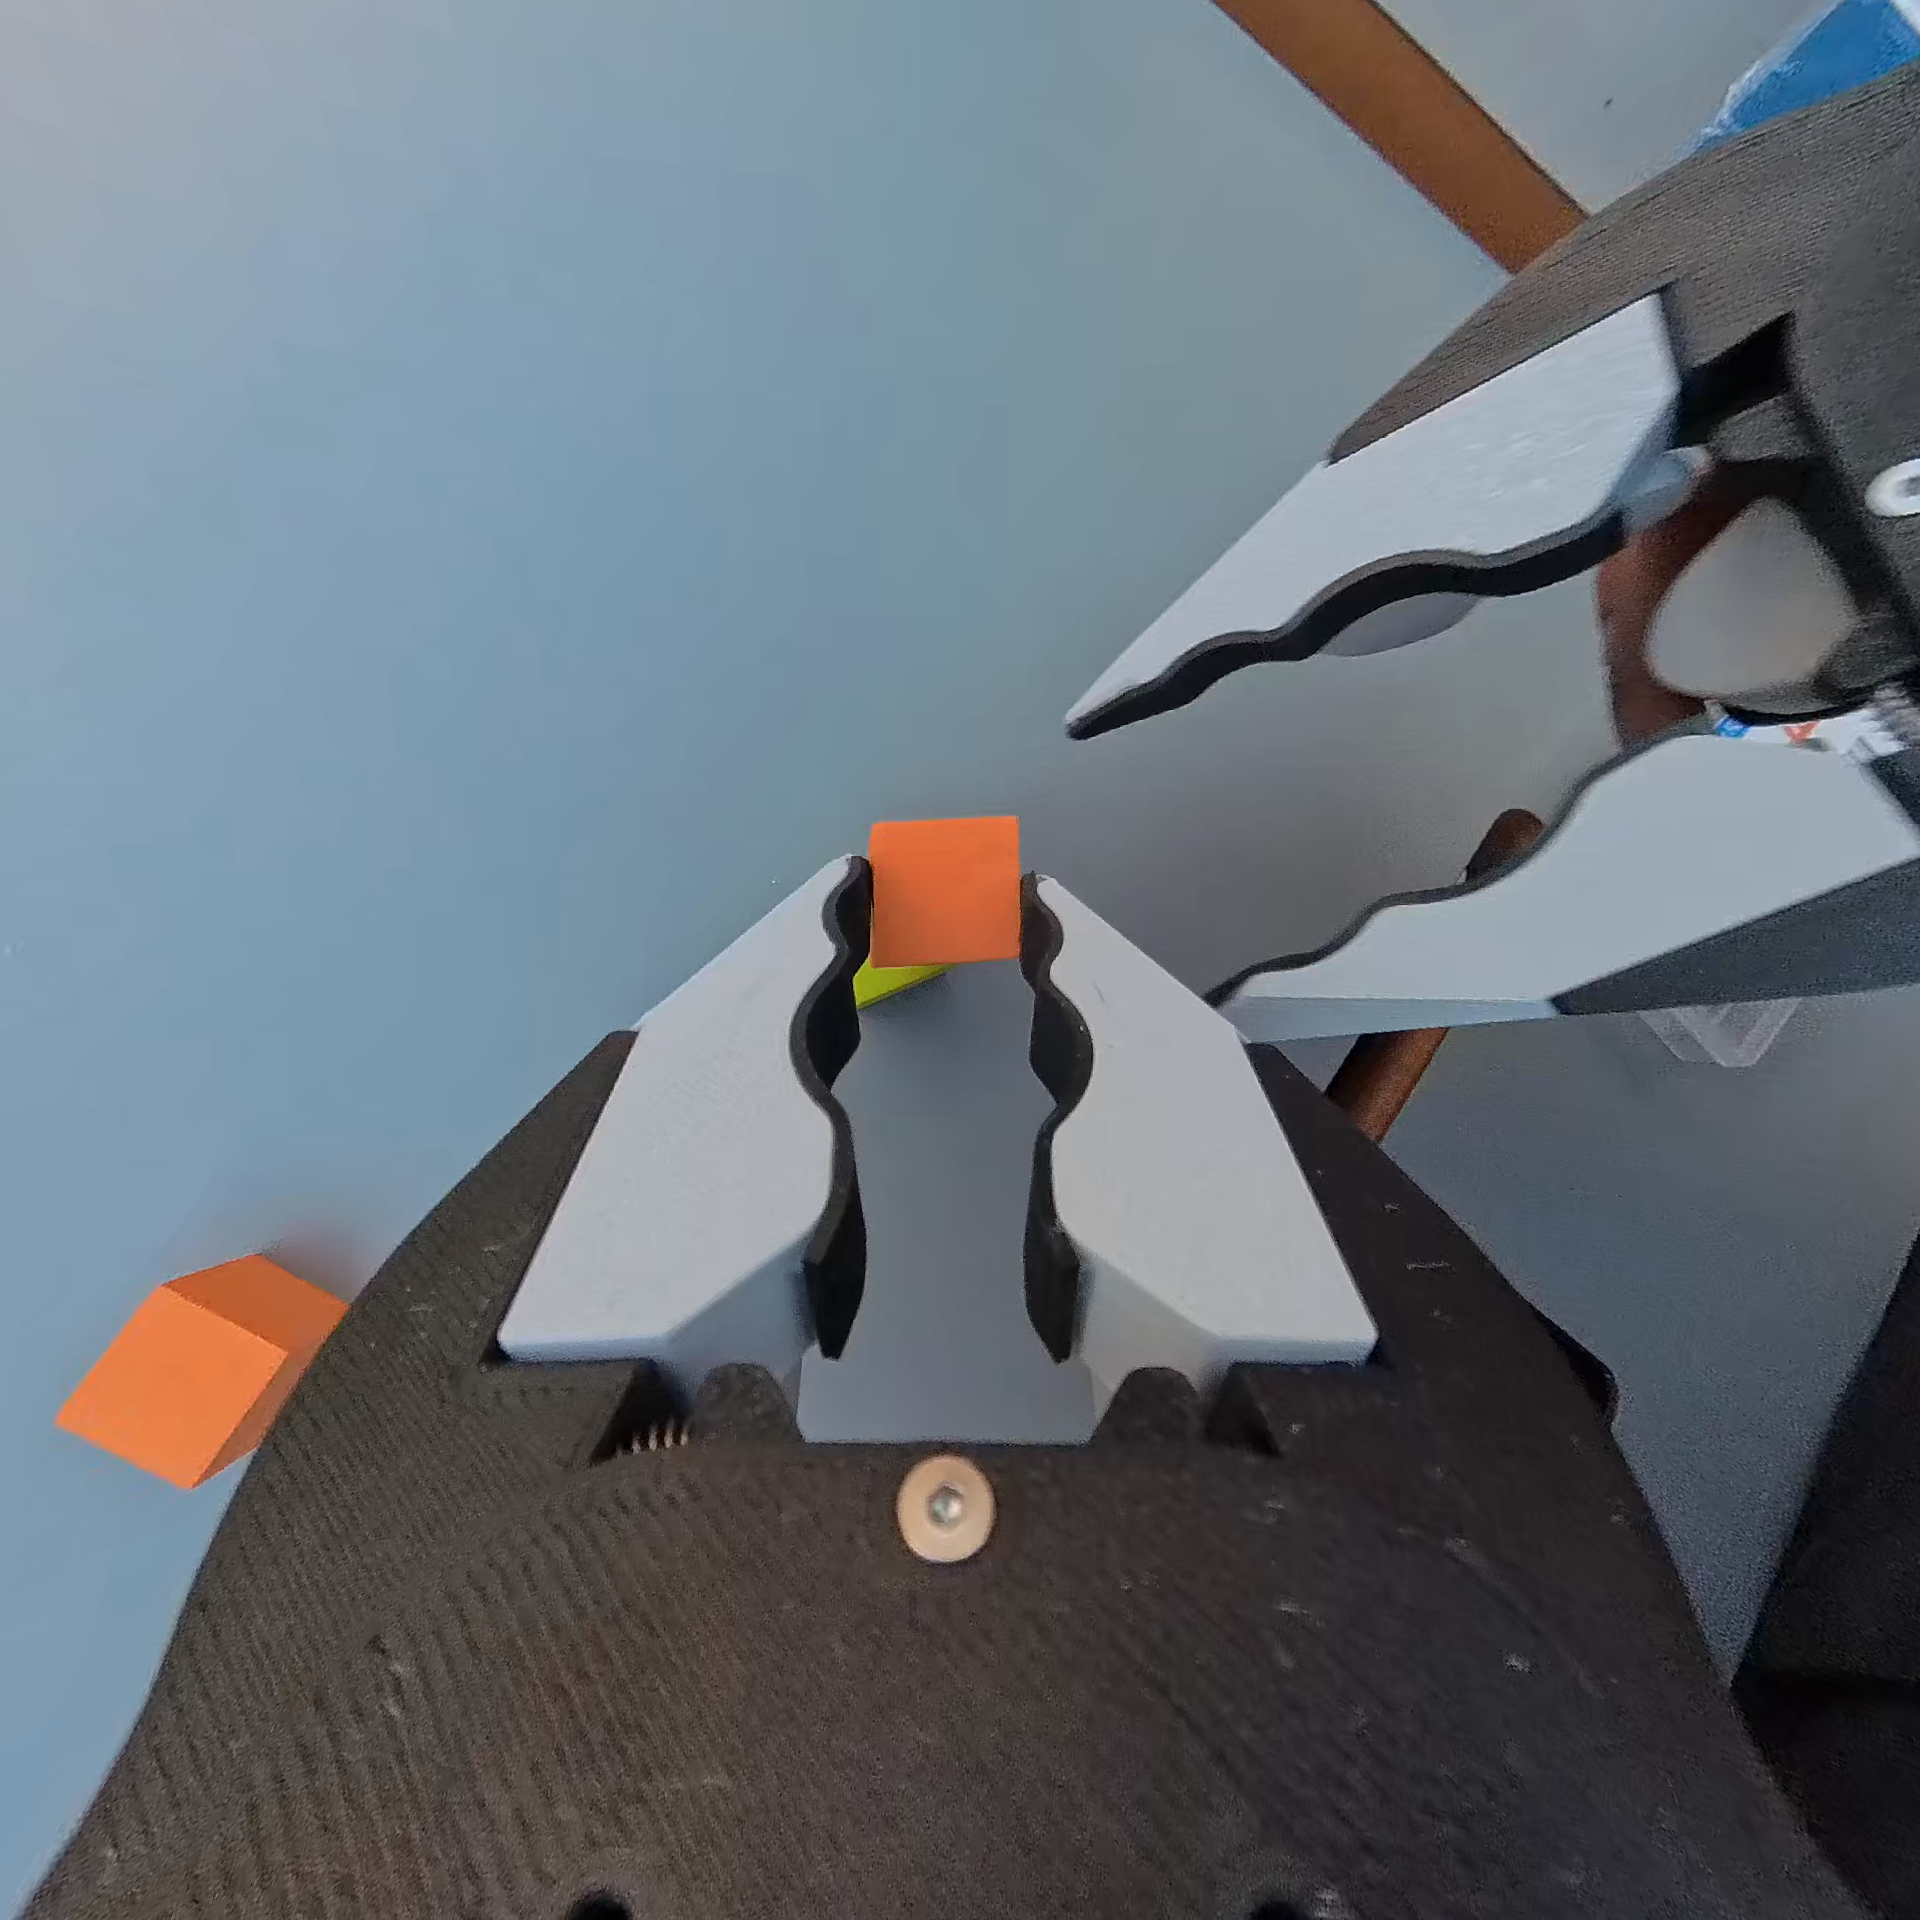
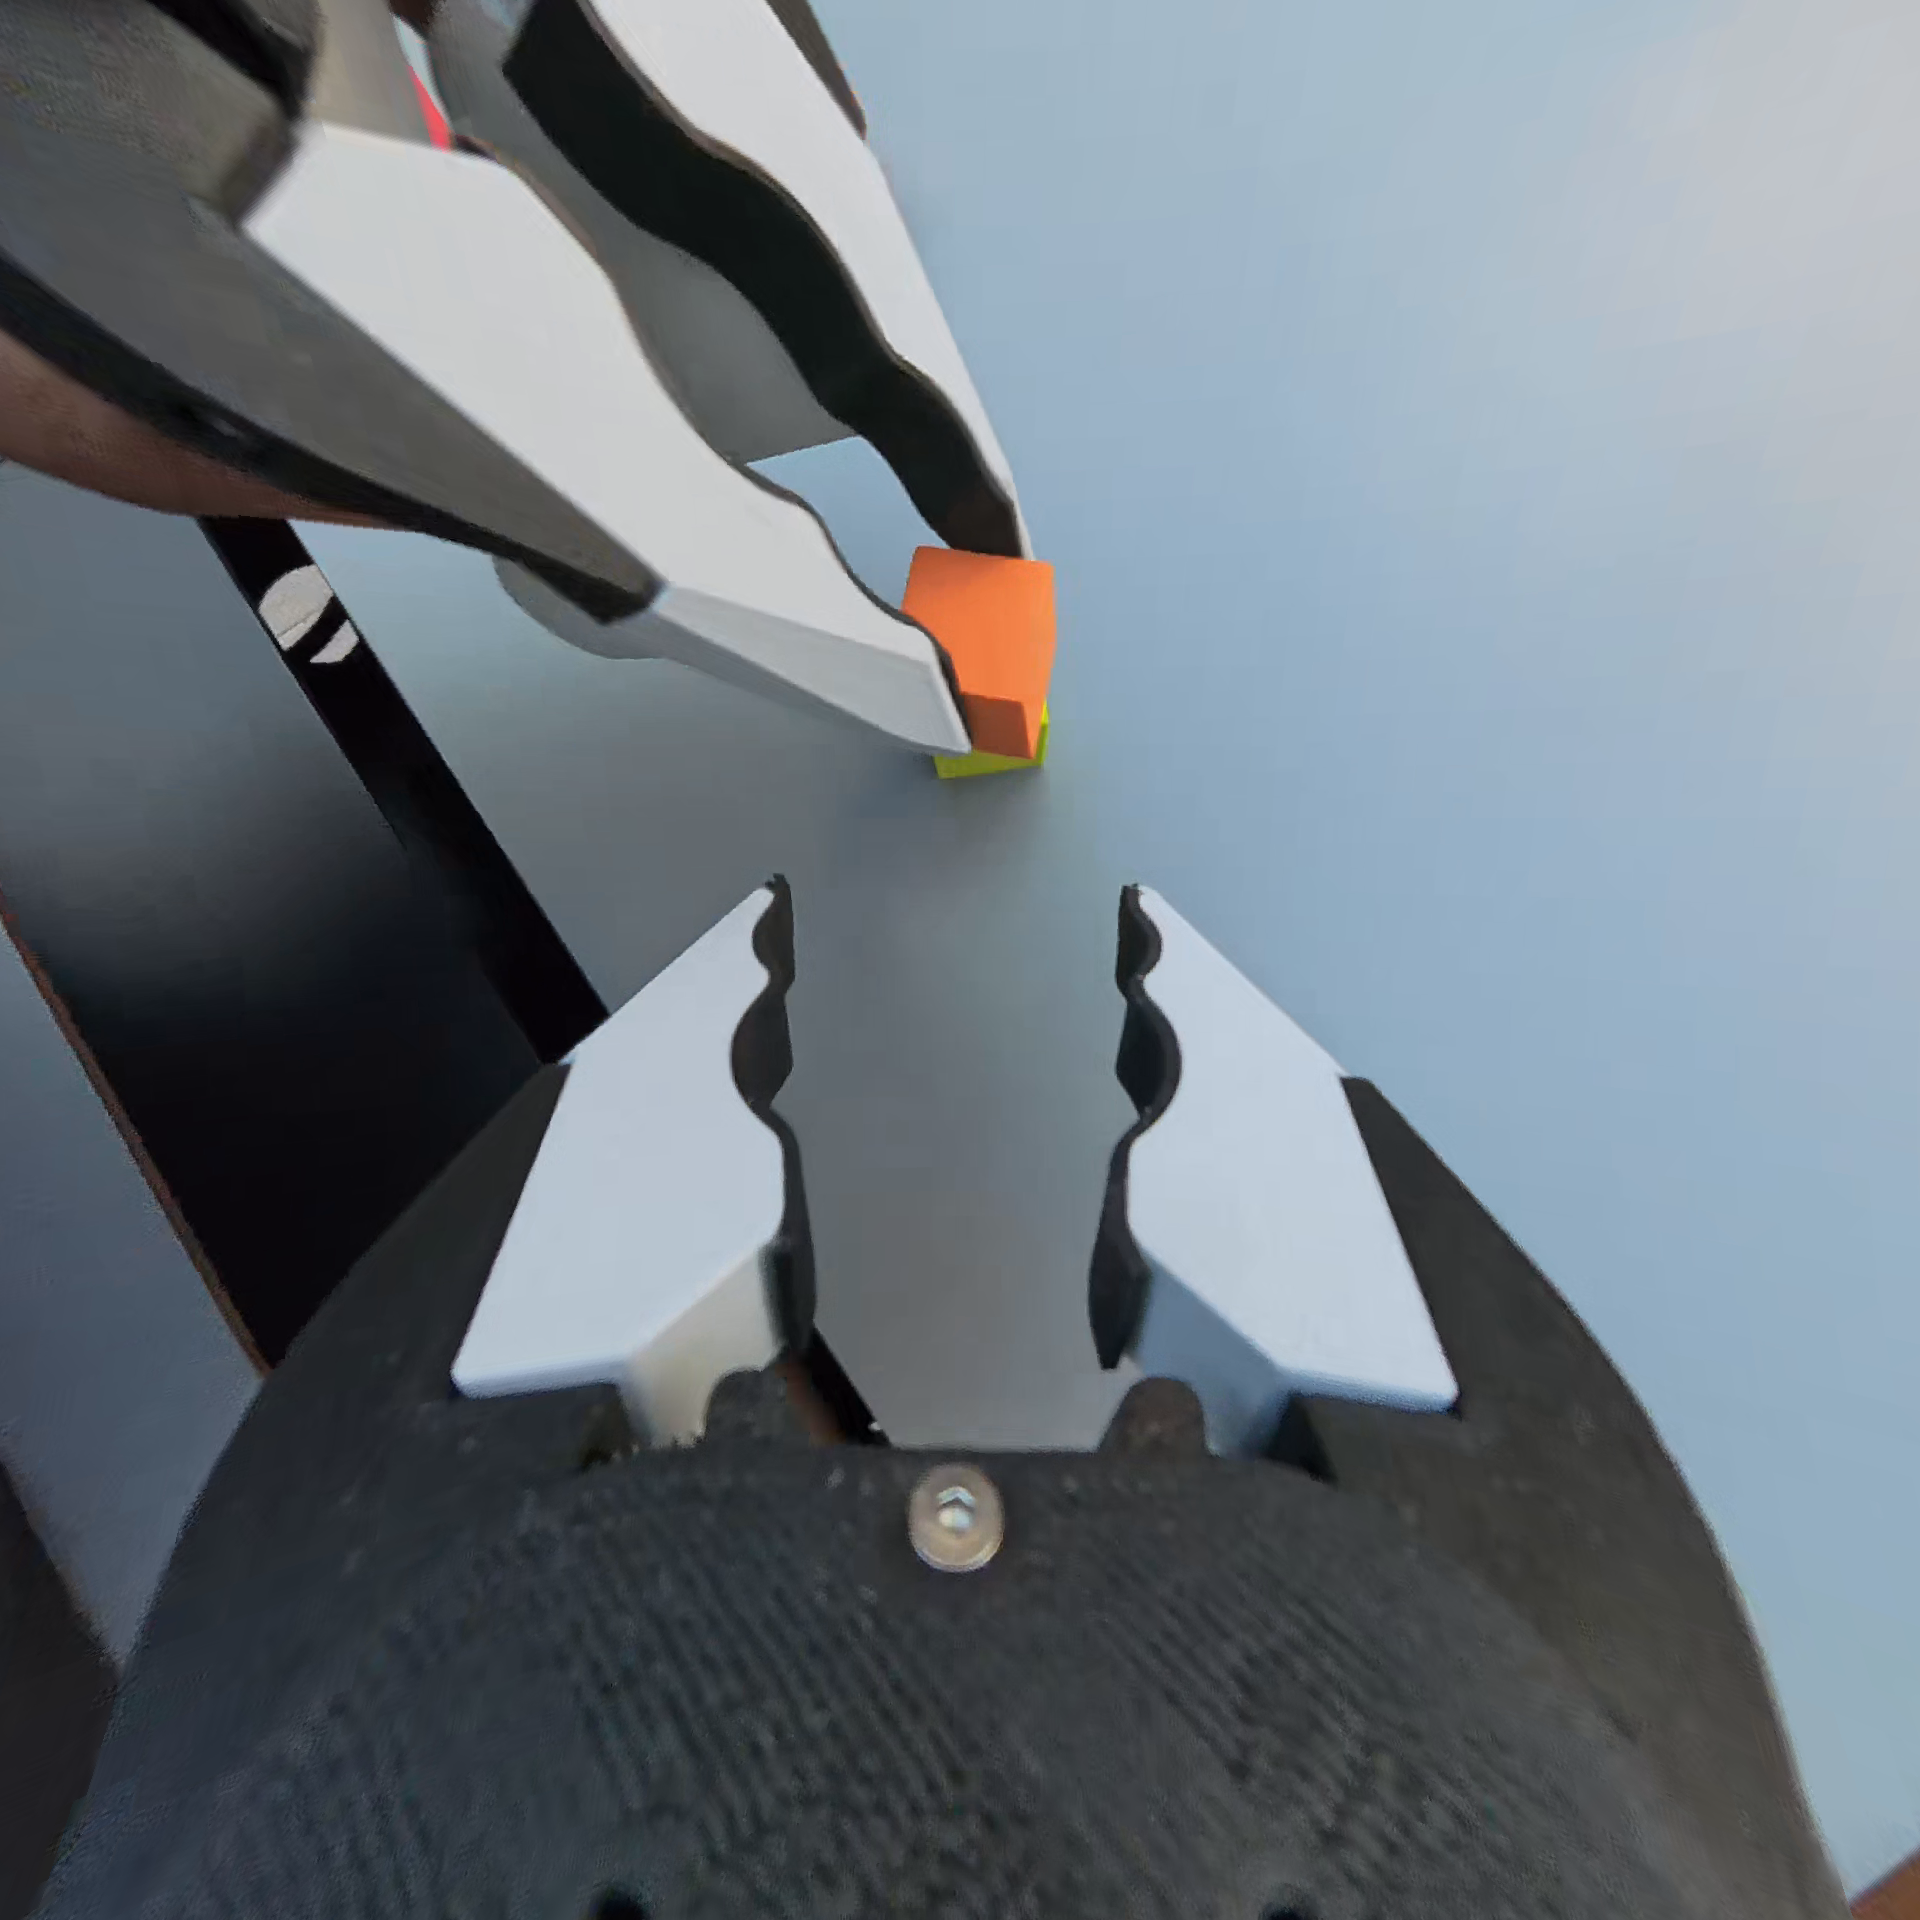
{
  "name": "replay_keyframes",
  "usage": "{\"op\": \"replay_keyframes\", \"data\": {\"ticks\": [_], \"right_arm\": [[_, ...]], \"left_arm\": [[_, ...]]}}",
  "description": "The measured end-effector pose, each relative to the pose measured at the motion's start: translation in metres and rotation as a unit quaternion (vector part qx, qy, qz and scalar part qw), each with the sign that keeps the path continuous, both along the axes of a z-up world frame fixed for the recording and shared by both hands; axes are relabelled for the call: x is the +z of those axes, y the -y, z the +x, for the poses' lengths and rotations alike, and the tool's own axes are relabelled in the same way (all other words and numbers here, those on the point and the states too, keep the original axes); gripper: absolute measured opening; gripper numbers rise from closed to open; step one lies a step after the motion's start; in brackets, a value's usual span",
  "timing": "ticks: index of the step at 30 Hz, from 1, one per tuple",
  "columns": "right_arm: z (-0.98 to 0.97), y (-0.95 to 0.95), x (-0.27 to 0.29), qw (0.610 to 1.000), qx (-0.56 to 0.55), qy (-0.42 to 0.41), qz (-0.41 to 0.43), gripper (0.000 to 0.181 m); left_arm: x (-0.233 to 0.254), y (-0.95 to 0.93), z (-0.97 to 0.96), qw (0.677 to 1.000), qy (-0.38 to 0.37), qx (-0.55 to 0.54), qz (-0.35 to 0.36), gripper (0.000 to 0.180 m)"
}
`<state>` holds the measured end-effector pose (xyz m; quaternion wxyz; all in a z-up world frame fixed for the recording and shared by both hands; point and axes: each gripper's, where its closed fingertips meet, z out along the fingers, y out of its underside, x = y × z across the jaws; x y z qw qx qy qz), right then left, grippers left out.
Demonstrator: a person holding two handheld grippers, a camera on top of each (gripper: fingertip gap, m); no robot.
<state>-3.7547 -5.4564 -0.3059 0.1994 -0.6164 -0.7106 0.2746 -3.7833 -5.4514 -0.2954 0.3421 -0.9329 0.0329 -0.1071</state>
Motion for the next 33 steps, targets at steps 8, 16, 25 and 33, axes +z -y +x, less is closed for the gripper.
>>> {"op": "replay_keyframes", "data": {"ticks": [8, 16, 25, 33], "right_arm": [[0.006, 0.027, 0.028, 0.999, -0.026, -0.035, -0.022, 0.057], [-0.072, 0.102, 0.022, 0.996, 0.071, -0.042, -0.016, 0.055], [-0.151, 0.146, -0.013, 0.996, 0.084, -0.007, -0.028, 0.044], [-0.128, 0.135, -0.001, 0.998, 0.042, 0.006, -0.037, 0.034]], "left_arm": [[0.007, 0.034, -0.012, 1.0, -0.012, 0.026, 0.008, 0.045], [0.001, 0.157, -0.052, 0.991, 0.019, 0.131, -0.009, 0.04], [0.004, 0.22, -0.087, 0.983, 0.016, 0.183, -0.004, 0.036], [-0.015, 0.2, -0.135, 0.978, -0.016, 0.205, -0.02, 0.044]]}}
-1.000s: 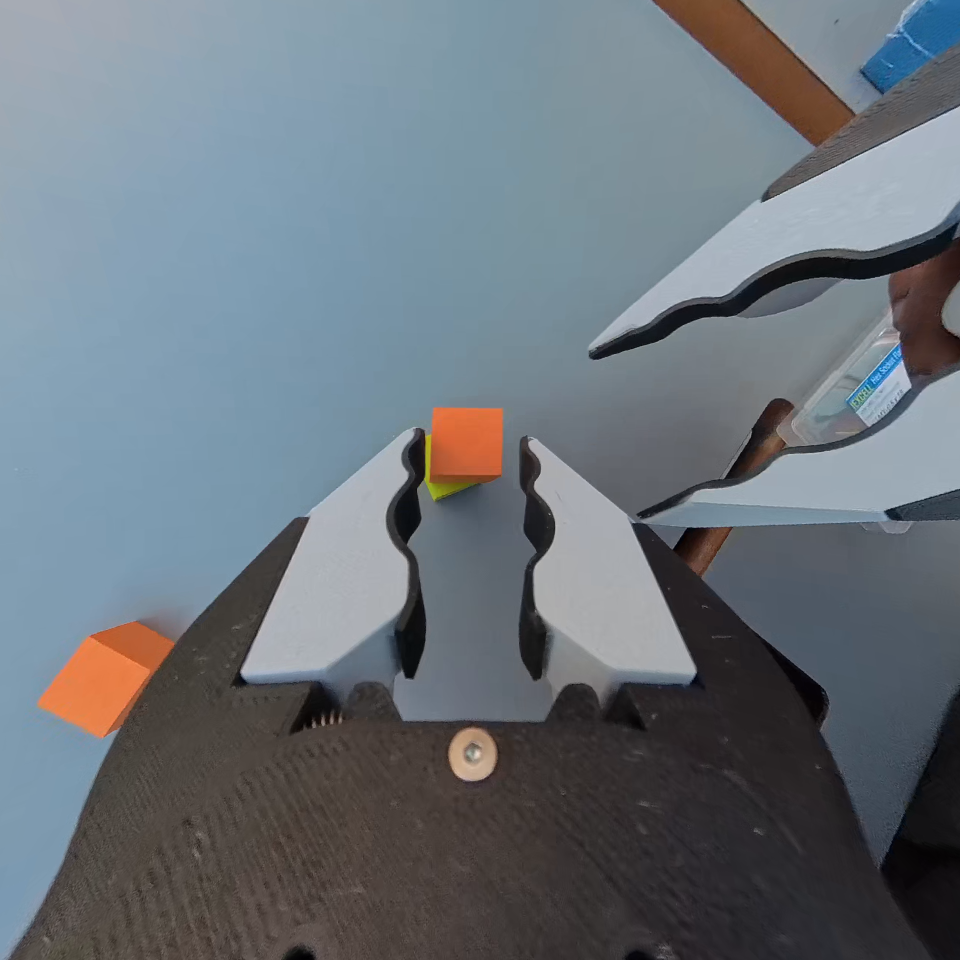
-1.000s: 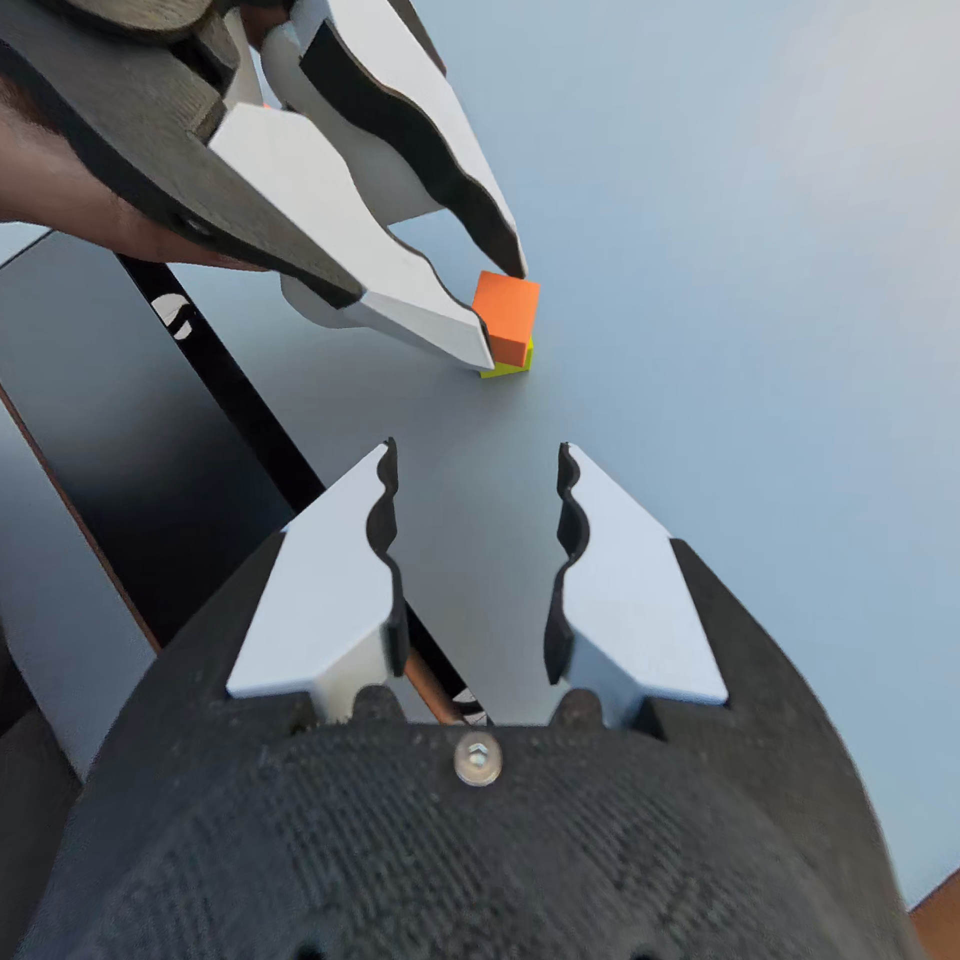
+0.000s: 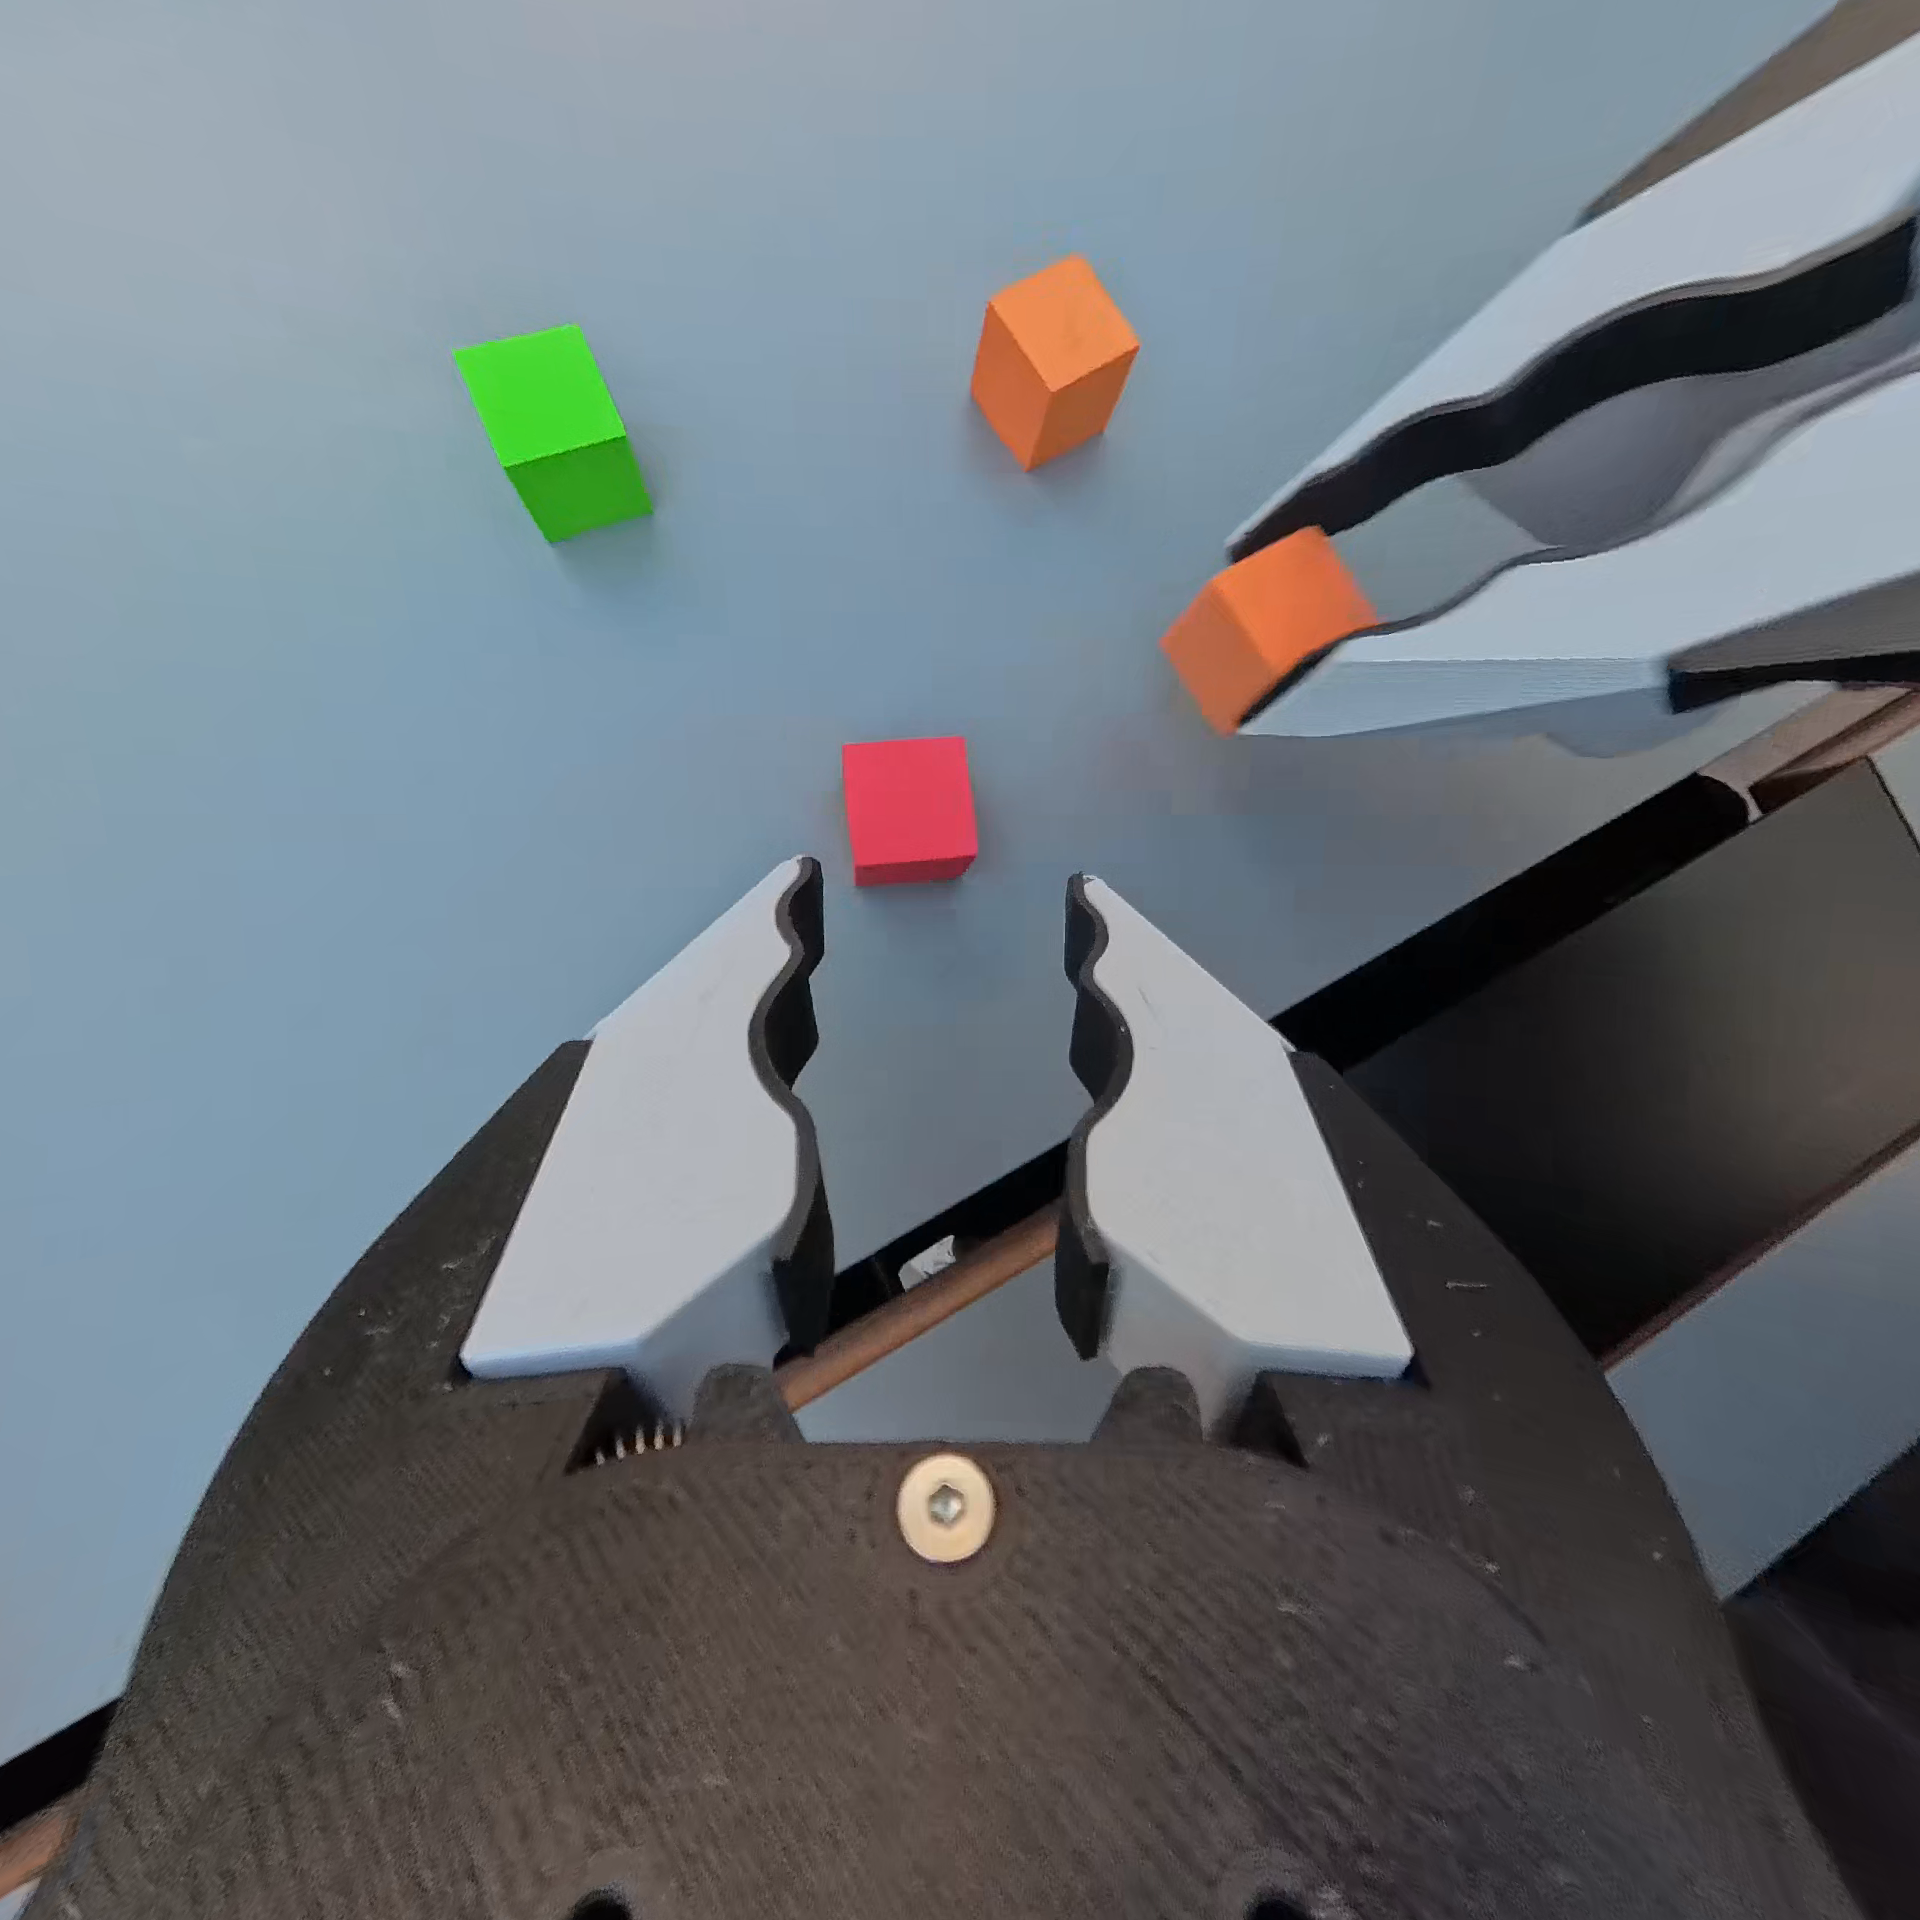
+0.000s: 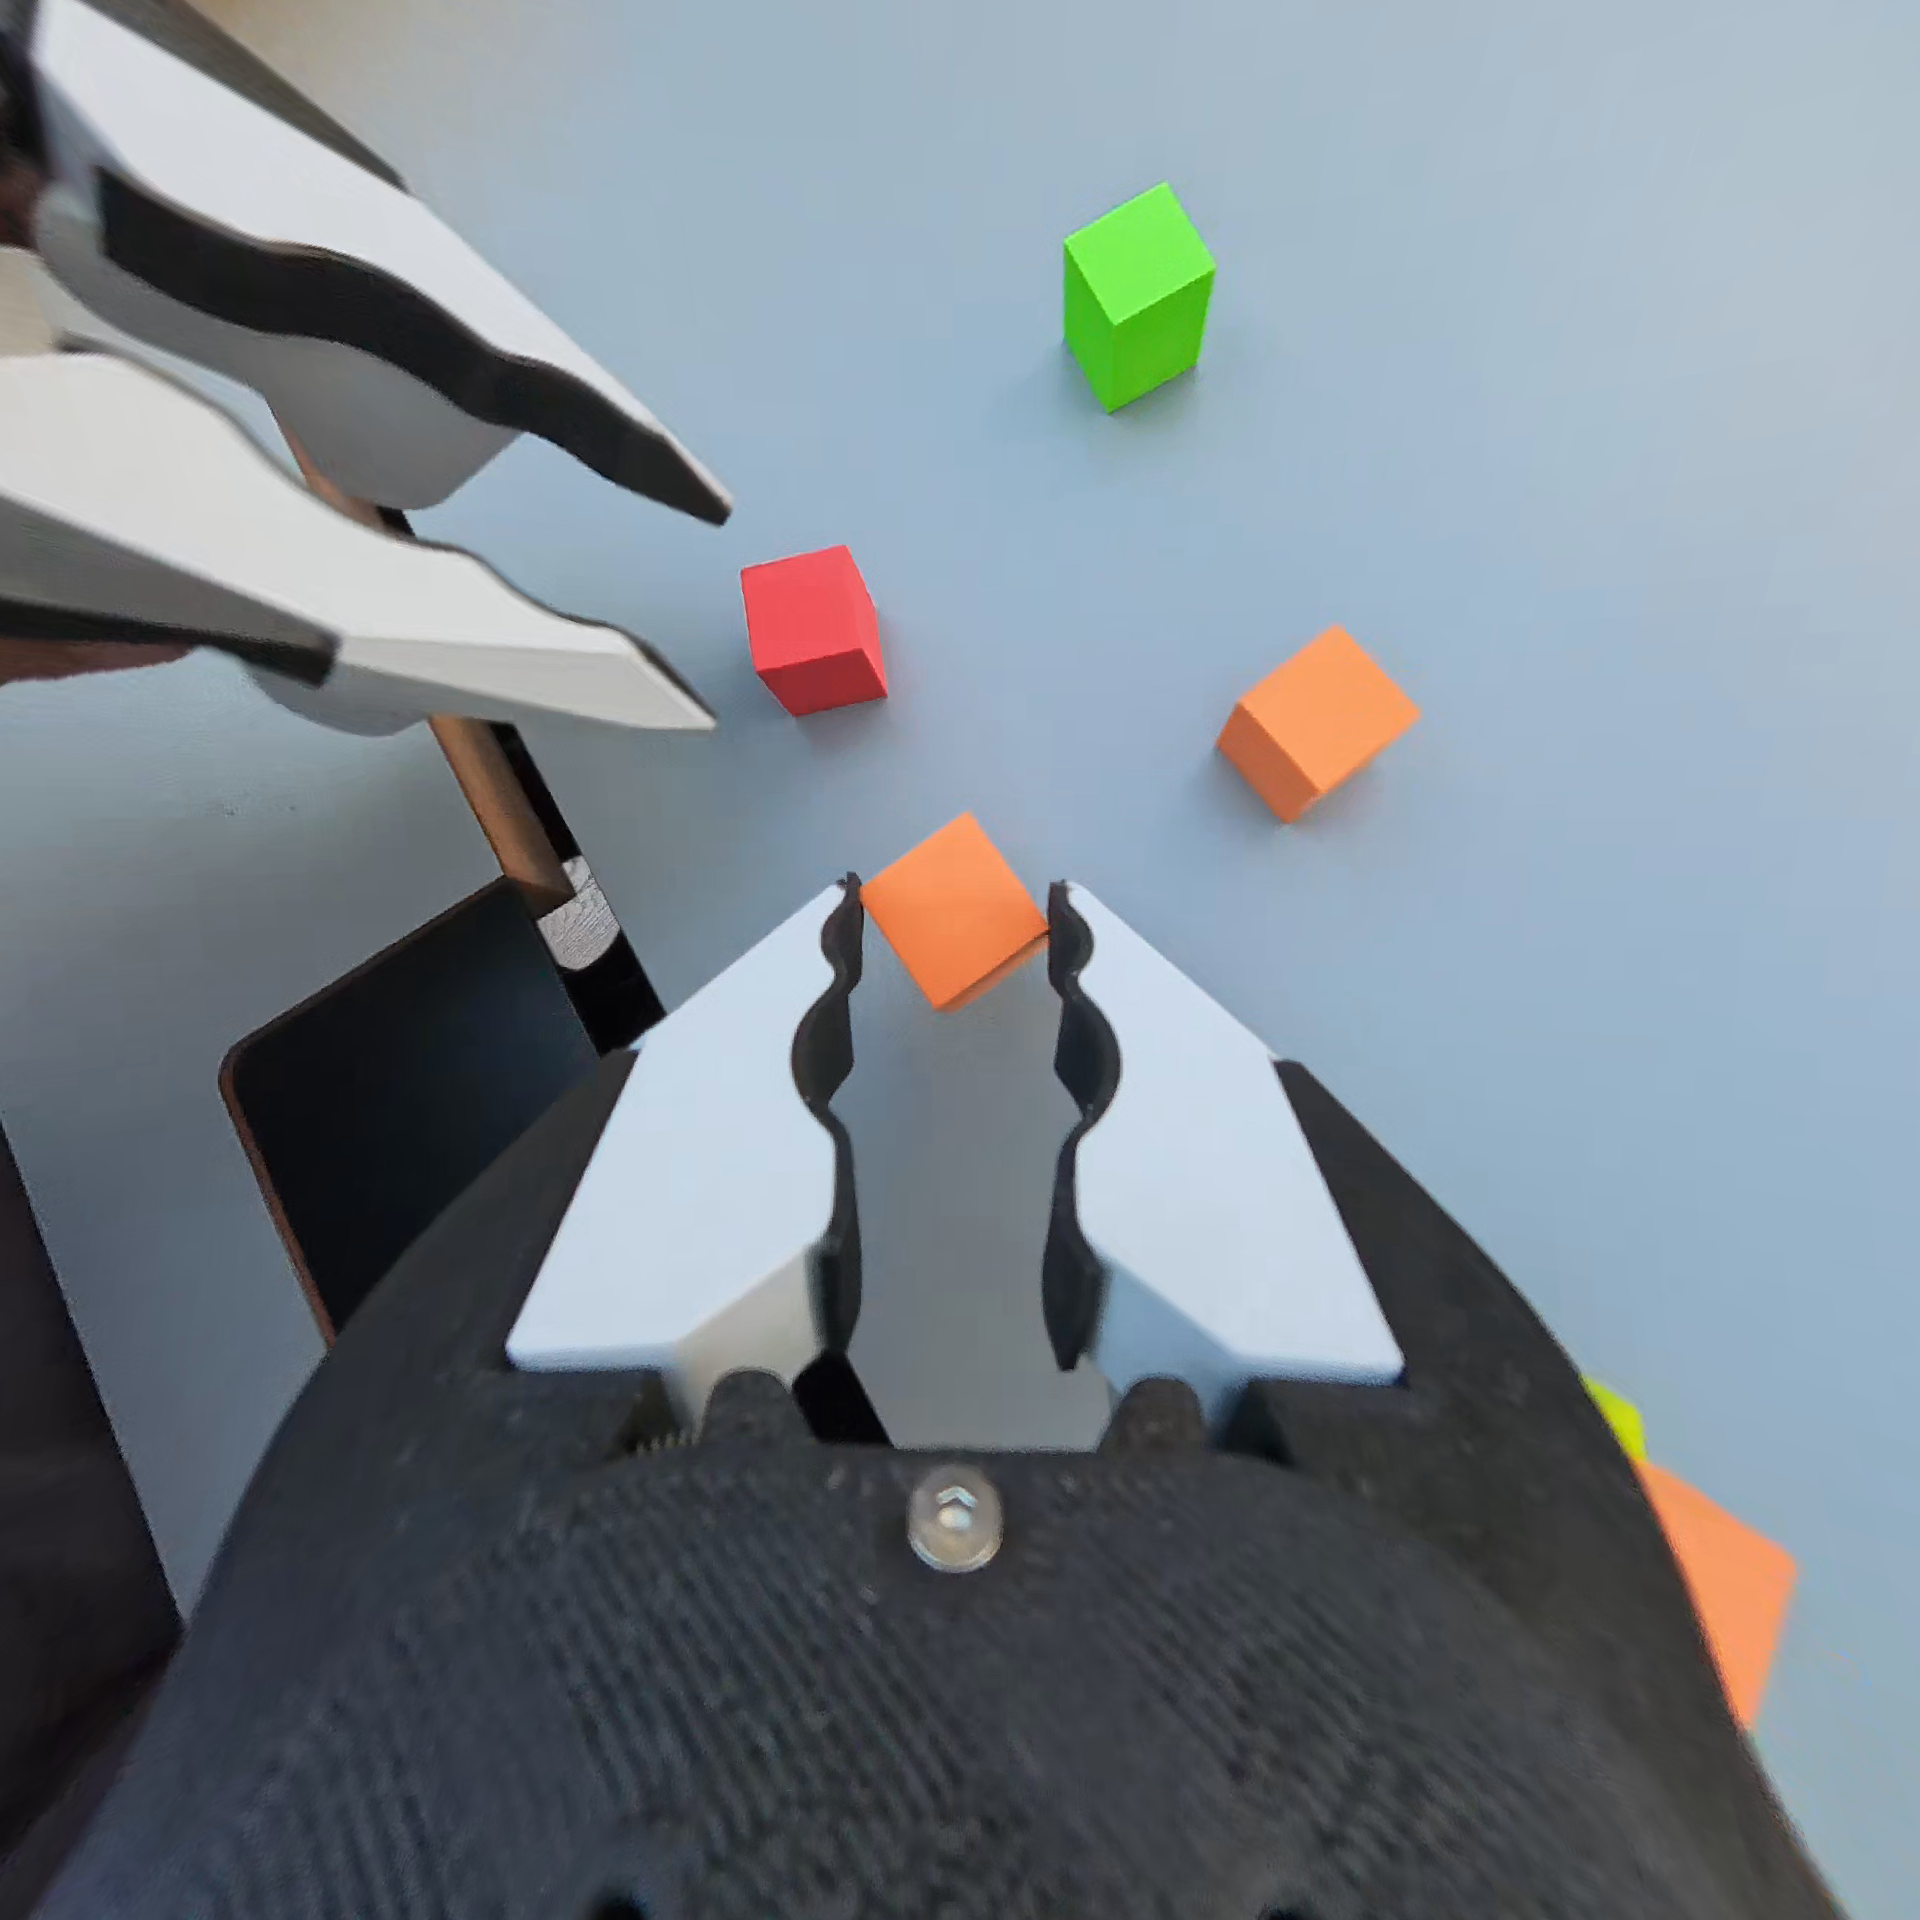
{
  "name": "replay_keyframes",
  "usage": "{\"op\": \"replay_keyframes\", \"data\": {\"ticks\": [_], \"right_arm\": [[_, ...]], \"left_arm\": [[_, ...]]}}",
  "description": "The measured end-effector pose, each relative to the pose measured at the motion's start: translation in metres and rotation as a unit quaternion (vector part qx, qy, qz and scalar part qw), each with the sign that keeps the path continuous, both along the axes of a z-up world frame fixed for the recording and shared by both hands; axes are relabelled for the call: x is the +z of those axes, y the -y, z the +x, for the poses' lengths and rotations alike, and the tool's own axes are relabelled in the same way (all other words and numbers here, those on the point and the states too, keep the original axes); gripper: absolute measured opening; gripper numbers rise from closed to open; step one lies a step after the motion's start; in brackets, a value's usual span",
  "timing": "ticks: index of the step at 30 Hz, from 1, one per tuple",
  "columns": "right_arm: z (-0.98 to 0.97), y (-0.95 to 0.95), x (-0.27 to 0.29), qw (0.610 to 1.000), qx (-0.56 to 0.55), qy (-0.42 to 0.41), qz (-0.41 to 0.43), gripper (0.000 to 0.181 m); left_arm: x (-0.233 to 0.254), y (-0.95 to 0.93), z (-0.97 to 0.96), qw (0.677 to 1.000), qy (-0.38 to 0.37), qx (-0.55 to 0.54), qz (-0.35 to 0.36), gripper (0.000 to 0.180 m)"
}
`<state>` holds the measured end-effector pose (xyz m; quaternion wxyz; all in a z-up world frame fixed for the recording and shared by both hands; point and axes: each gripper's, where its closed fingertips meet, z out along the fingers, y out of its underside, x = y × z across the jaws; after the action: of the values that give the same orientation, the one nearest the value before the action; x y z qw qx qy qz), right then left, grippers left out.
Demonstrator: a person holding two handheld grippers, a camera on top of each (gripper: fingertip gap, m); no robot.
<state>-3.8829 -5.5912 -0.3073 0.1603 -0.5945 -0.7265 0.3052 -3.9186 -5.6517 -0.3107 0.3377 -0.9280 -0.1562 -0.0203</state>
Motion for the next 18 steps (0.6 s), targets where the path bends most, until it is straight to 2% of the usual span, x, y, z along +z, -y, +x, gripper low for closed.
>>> {"op": "replay_keyframes", "data": {"ticks": [3, 6, 8, 13, 18], "right_arm": [[0.026, -0.018, 0.019, 1.0, -0.023, -0.015, 0.012, 0.034], [0.056, -0.046, 0.038, 0.997, -0.063, -0.029, 0.024, 0.034], [0.076, -0.071, 0.047, 0.994, -0.098, -0.038, 0.029, 0.034], [0.107, -0.131, 0.053, 0.984, -0.17, -0.043, 0.024, 0.034], [0.099, -0.146, 0.047, 0.987, -0.153, -0.049, 0.009, 0.034]], "left_arm": [[-0.017, -0.011, -0.01, 1.0, -0.004, -0.001, -0.025, 0.044], [-0.026, -0.02, -0.011, 0.999, -0.004, -0.018, -0.043, 0.026], [-0.02, -0.029, -0.008, 0.999, 0.006, -0.024, -0.033, 0.026], [0.022, -0.069, 0.015, 0.999, 0.025, -0.038, 0.028, 0.026], [0.074, -0.126, 0.061, 0.992, 0.028, -0.09, 0.085, 0.026]]}}
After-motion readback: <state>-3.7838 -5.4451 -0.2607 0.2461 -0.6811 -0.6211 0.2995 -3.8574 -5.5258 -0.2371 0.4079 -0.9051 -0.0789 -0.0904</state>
